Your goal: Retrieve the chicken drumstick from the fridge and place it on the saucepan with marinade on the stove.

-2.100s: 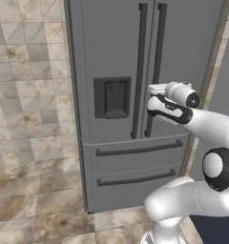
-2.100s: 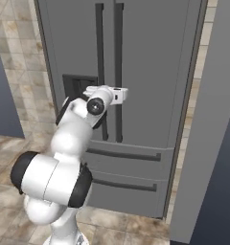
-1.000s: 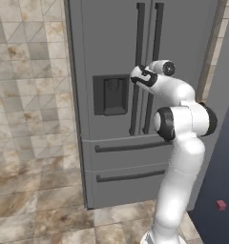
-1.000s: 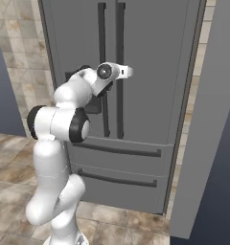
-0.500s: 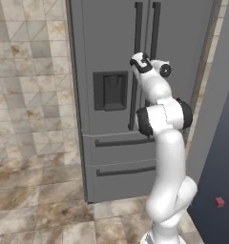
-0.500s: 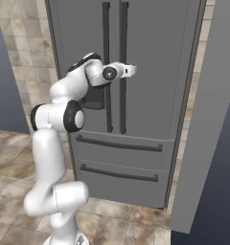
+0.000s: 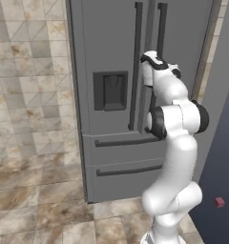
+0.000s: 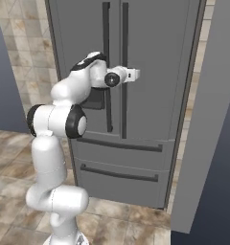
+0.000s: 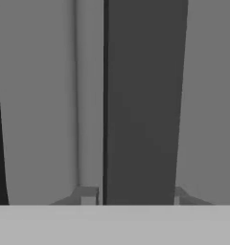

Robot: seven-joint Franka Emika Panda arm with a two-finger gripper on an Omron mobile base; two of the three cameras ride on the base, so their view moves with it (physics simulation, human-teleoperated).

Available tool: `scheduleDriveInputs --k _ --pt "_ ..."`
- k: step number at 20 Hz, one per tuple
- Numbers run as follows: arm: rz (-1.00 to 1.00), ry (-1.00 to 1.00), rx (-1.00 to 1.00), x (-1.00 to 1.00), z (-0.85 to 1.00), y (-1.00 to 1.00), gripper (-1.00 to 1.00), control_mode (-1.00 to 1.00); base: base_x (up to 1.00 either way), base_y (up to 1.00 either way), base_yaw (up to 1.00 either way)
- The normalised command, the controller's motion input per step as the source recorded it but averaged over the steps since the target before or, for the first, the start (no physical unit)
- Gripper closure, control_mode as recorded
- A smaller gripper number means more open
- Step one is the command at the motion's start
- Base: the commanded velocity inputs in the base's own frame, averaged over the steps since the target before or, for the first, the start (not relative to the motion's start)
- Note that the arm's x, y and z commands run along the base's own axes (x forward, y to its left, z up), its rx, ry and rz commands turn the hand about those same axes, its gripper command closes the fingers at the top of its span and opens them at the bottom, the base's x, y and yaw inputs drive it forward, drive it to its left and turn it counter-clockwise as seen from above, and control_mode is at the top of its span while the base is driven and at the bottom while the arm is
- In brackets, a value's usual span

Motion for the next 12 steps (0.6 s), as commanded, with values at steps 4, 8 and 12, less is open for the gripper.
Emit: scheduleDriveInputs --k 4,8,12 --pt "0.0 0.01 0.02 -0.67 0.72 -0.47 1.0 -1.0 0.0 0.0 0.0" --pt "0.0 0.08 0.01 -0.7 0.76 -0.68 1.0 -1.0 0.0 0.0 0.0" --pt "0.0 0.16 0.01 -0.72 0.74 -0.84 1.0 -1.0 0.0 0.0 0.0"
